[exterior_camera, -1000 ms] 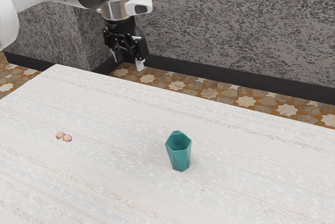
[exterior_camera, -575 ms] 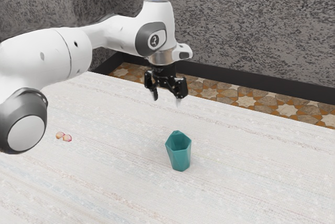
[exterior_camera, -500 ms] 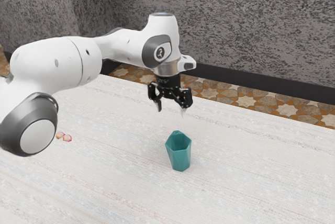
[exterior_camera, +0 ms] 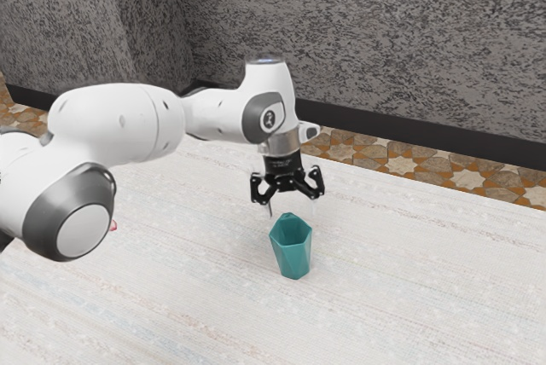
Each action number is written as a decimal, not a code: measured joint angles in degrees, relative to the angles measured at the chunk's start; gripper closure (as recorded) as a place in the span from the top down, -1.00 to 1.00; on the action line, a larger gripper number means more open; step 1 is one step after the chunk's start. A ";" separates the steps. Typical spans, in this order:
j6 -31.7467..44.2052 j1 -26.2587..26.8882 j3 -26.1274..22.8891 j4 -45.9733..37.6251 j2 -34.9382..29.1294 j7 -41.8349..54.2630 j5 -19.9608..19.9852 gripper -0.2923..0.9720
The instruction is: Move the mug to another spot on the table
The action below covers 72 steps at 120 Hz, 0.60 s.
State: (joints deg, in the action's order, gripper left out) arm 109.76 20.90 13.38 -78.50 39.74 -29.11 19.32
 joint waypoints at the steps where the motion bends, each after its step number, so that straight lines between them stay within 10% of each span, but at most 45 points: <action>1: -0.03 0.00 -0.02 0.00 0.04 -0.36 0.04 0.54; 72: -5.50 0.02 -0.16 0.08 1.44 -15.09 3.25 0.54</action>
State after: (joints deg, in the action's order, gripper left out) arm 104.25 20.92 13.22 -78.42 41.18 -44.20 22.57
